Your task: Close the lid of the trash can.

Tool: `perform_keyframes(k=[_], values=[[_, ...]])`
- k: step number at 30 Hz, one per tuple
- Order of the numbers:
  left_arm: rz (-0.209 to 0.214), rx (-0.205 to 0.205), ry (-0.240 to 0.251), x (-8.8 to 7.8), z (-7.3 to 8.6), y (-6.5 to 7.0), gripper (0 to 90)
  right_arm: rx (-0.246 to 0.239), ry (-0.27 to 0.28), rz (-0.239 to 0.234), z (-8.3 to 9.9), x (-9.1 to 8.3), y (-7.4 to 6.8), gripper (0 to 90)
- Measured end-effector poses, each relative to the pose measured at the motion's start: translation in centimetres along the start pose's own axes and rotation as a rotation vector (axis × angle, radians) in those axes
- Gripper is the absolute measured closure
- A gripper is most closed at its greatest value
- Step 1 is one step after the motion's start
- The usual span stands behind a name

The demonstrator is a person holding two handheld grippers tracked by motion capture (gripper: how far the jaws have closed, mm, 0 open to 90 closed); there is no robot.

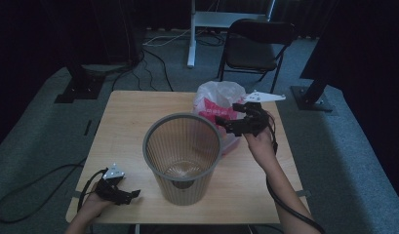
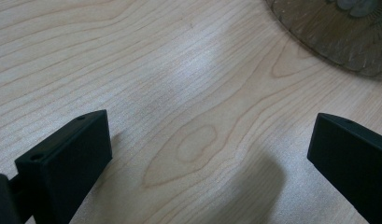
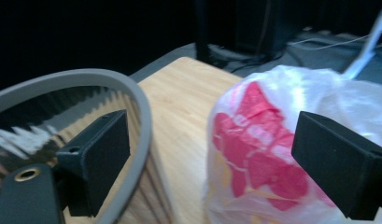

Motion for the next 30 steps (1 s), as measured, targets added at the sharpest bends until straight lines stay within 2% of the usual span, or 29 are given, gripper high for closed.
perform_keyframes(k=[3, 10, 24, 30], values=[[0.000, -0.001, 0.003, 0.0, 0.0, 0.0, 0.0, 0.020, 0.001, -0.013, 0.4, -0.5, 0.2, 11.1], [-0.001, -0.001, 0.004, 0.0, 0.0, 0.0, 0.0, 0.046, 0.005, -0.005, 1.1, -1.3, 0.8, 11.2], [-0.001, -0.001, 0.005, 0.0, 0.0, -0.1, 0.0, 0.073, 0.031, 0.032, 3.2, -3.1, 2.0, 11.1], [-0.001, -0.002, 0.005, 0.0, 0.0, -0.1, 0.0, 0.109, 0.045, 0.050, 4.9, -4.1, 3.1, 11.1]])
Point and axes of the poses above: each handheld gripper's, and its own axes: x roughly forward along the jaws, z roughly out of its underside, y roughly to its right, the point moved 5 cm from there along x, roughly forward along the jaws, and after that the axes turned 4 degrees about -y, right-handed, at the moved point
